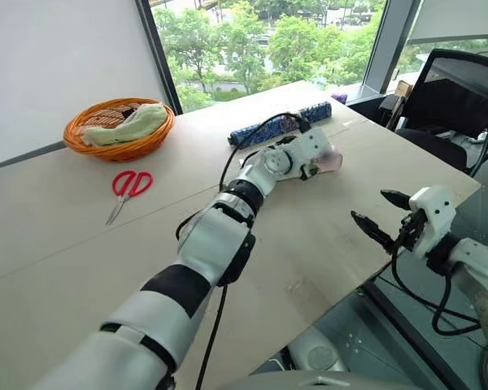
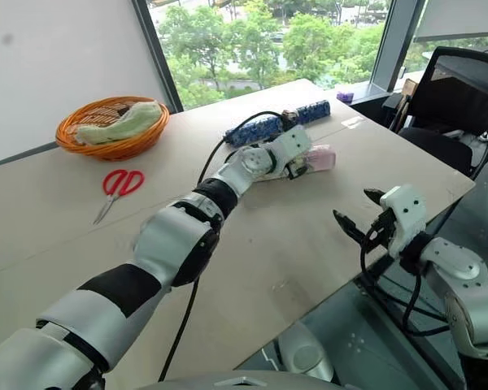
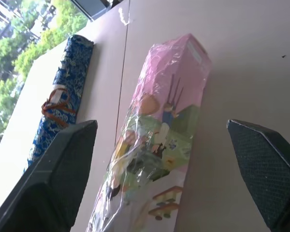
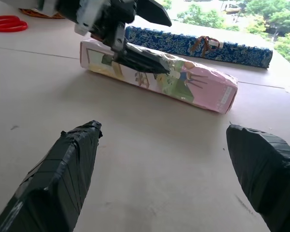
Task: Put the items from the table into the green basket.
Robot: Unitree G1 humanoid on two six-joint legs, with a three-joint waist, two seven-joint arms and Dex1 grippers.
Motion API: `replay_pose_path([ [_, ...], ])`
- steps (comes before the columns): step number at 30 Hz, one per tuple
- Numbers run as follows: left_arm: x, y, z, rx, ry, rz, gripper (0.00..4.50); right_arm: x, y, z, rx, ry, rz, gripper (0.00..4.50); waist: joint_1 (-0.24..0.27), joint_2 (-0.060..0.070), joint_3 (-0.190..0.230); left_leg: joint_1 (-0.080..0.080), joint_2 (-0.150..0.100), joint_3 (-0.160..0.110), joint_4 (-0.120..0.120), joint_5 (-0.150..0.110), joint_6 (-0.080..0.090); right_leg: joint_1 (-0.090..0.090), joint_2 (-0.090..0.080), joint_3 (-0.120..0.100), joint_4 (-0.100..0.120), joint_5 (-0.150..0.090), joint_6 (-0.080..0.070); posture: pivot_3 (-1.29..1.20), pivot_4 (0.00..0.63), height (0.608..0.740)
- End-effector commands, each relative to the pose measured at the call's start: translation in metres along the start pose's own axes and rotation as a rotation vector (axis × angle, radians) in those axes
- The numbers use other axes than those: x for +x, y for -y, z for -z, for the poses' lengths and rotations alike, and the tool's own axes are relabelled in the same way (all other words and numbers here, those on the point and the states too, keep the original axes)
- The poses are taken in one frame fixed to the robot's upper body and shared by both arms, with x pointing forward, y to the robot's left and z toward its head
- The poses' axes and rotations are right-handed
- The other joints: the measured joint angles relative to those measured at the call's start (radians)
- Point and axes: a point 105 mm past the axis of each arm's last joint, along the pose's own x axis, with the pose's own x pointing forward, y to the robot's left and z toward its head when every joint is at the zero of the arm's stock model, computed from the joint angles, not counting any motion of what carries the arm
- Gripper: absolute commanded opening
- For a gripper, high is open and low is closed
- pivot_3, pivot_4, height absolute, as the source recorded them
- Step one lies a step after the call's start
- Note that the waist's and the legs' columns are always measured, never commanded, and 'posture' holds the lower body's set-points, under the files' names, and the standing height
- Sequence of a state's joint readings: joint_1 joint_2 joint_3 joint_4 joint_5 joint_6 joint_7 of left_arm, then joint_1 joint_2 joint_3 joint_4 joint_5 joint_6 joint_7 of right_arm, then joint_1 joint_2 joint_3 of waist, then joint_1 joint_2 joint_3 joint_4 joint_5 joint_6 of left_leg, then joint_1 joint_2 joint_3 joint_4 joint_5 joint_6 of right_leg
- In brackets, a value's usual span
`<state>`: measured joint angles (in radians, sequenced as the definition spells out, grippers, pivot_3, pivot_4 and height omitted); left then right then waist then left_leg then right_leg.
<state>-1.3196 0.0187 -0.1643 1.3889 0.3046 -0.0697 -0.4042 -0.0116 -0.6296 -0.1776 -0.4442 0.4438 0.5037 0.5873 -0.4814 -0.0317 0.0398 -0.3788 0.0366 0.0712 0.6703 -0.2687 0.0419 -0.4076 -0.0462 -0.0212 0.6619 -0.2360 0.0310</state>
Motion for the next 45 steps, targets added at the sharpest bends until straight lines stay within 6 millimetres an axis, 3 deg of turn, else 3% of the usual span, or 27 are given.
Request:
replay_pose_path([
  [1,-0.012,-0.027,-0.005,-0.135,0.086,-0.038,4.44,0.007,0.023,-0.011,-0.054,0.017,0.012,4.5,0.007,0.0,0.001,0.001,0.0,-0.001,0.0,0.0,0.0,0.0,0.0,0.0,0.0,0.0,0.0,-0.32,0.0,0.738],
  [5,-0.034,-0.051,0.01,-0.251,0.156,-0.017,4.44,0.025,0.046,-0.004,-0.102,-0.027,-0.022,4.5,0.035,-0.001,0.004,0.001,0.0,0.0,-0.001,0.0,0.0,0.0,0.001,0.001,0.0,0.0,0.0,-0.27,0.0,0.738],
  [7,-0.054,-0.057,0.017,-0.31,0.224,0.048,4.44,0.034,0.056,0.0,-0.114,-0.057,-0.056,4.5,0.056,0.0,0.005,0.001,0.0,0.001,-0.001,0.0,0.0,-0.002,0.001,0.002,0.001,0.0,0.0,-0.22,0.0,0.738],
  [12,-0.143,-0.054,0.045,-0.274,0.263,0.125,4.44,0.061,0.084,-0.002,-0.141,-0.081,-0.101,4.5,0.095,0.007,0.01,0.001,0.002,0.003,-0.003,0.001,-0.001,-0.005,0.003,0.007,0.002,0.001,-0.002,-0.13,0.0,0.738],
  [15,-0.191,-0.053,0.058,-0.222,0.197,0.118,4.44,0.077,0.098,0.0,-0.194,-0.143,-0.129,4.5,0.167,0.008,0.011,0.001,0.002,0.003,-0.003,0.003,-0.005,-0.006,0.004,0.008,0.003,0.003,-0.005,-0.08,0.0,0.738],
  [17,-0.218,-0.048,0.06,-0.213,0.158,0.143,4.44,0.088,0.105,0.001,-0.233,-0.196,-0.125,4.5,0.203,0.009,0.012,0.0,0.002,0.003,-0.002,0.001,-0.001,-0.006,0.004,0.008,0.002,0.003,-0.005,-0.05,0.0,0.738],
  [19,-0.233,-0.039,0.055,-0.209,0.144,0.178,4.44,0.096,0.108,0.001,-0.259,-0.235,-0.131,4.5,0.247,0.01,0.013,0.0,0.001,0.004,-0.002,0.0,-0.001,-0.006,0.003,0.009,0.002,0.003,-0.005,-0.03,0.0,0.738],
  [23,-0.246,-0.029,0.032,-0.237,0.205,0.205,4.44,0.107,0.113,-0.003,-0.29,-0.286,-0.082,4.5,0.349,0.01,0.013,-0.001,-0.001,0.003,-0.001,0.0,-0.001,-0.006,0.001,0.008,0.001,0.003,-0.006,0.02,0.0,0.738],
  [28,-0.253,-0.013,0.012,-0.271,0.26,0.242,4.44,0.113,0.117,0.003,-0.317,-0.367,-0.031,4.5,0.432,0.011,0.013,-0.003,-0.001,0.002,-0.001,0.003,-0.004,-0.006,0.0,0.007,0.001,0.003,-0.006,0.05,0.0,0.738],
  [34,-0.255,-0.008,0.012,-0.289,0.239,0.232,4.44,0.115,0.117,0.002,-0.269,-0.398,-0.014,4.5,0.448,0.012,0.013,-0.002,-0.001,0.003,-0.001,0.003,-0.005,-0.006,0.002,0.008,0.001,0.003,-0.007,0.08,0.0,0.738],
  [45,-0.255,-0.012,0.004,-0.277,0.245,0.239,4.44,0.105,0.12,0.021,-0.104,-0.504,0.019,4.5,0.448,0.012,0.013,-0.002,-0.001,0.003,-0.001,0.002,-0.003,-0.006,0.003,0.008,0.001,0.003,-0.007,0.09,0.0,0.738],
])
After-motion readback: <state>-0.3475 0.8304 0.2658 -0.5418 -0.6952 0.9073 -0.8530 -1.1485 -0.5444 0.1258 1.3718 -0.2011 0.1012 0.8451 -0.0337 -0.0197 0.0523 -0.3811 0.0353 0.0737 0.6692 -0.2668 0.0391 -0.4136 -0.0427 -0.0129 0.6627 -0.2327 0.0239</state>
